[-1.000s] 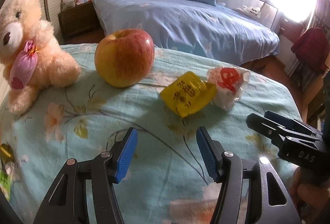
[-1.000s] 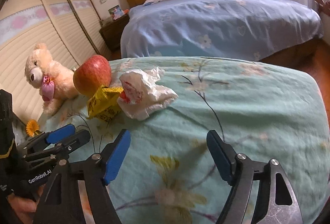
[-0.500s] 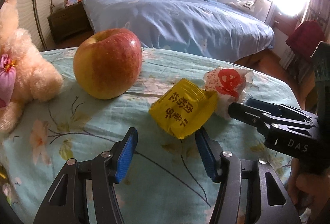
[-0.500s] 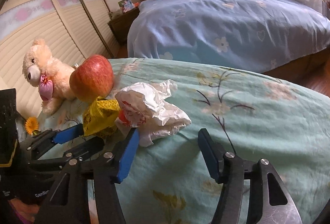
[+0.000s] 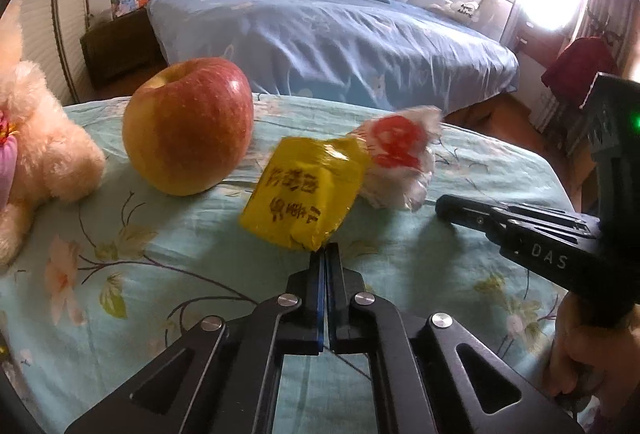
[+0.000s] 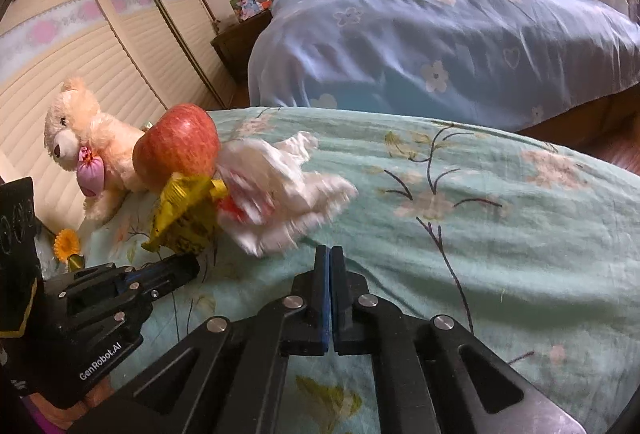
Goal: Collect trash
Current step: 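Grasp the yellow snack bag with the left gripper while the right grasps the white crumpled bag, then carry the yellow snack bag and white crumpled bag over the trash bin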
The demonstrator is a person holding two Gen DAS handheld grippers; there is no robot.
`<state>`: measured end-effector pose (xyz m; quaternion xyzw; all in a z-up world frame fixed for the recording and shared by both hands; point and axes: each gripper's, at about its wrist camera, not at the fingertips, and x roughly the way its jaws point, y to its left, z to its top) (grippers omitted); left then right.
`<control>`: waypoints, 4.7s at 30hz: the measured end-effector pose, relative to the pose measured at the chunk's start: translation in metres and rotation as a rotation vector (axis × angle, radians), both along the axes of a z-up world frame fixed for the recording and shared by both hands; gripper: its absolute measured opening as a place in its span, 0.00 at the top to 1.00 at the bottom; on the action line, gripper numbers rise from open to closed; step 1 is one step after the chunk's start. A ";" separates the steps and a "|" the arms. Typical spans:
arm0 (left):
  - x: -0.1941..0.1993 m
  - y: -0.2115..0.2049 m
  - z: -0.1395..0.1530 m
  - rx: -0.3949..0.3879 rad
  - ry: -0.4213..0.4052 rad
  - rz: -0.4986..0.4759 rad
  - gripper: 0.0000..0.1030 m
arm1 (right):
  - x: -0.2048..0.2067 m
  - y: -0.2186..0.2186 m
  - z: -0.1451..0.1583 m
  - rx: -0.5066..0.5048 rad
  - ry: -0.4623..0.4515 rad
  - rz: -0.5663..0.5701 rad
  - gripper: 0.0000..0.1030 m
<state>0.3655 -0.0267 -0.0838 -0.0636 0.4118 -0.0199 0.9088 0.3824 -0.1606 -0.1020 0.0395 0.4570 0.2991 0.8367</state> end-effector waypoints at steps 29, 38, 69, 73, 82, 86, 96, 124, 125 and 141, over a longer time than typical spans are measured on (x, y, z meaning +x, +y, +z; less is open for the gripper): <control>-0.035 0.012 0.012 -0.033 -0.034 0.022 1.00 | -0.009 0.034 0.021 -0.014 -0.106 -0.011 0.87; -0.047 -0.004 0.021 -0.035 -0.053 -0.020 1.00 | -0.029 -0.002 0.032 0.041 -0.099 -0.073 0.87; -0.106 -0.125 0.040 -0.032 -0.076 -0.297 1.00 | -0.145 -0.155 0.042 0.104 -0.096 -0.353 0.87; -0.109 -0.139 0.041 -0.027 -0.078 -0.327 1.00 | -0.156 -0.171 0.044 0.111 -0.103 -0.384 0.87; -0.115 -0.172 0.042 -0.014 -0.081 -0.388 1.00 | -0.172 -0.201 0.045 0.121 -0.113 -0.446 0.87; -0.117 -0.185 0.043 -0.011 -0.084 -0.412 1.00 | -0.180 -0.213 0.047 0.126 -0.122 -0.469 0.87; -0.124 -0.219 0.046 0.001 -0.098 -0.477 1.00 | -0.194 -0.247 0.046 0.122 -0.130 -0.534 0.87; -0.120 -0.288 0.037 0.013 -0.086 -0.577 1.00 | -0.210 -0.315 0.030 0.096 -0.089 -0.689 0.87; -0.118 -0.289 0.036 0.014 -0.085 -0.579 1.00 | -0.210 -0.316 0.029 0.094 -0.088 -0.692 0.87; -0.109 -0.304 0.029 0.019 -0.074 -0.603 1.00 | -0.207 -0.330 0.027 0.086 -0.072 -0.716 0.87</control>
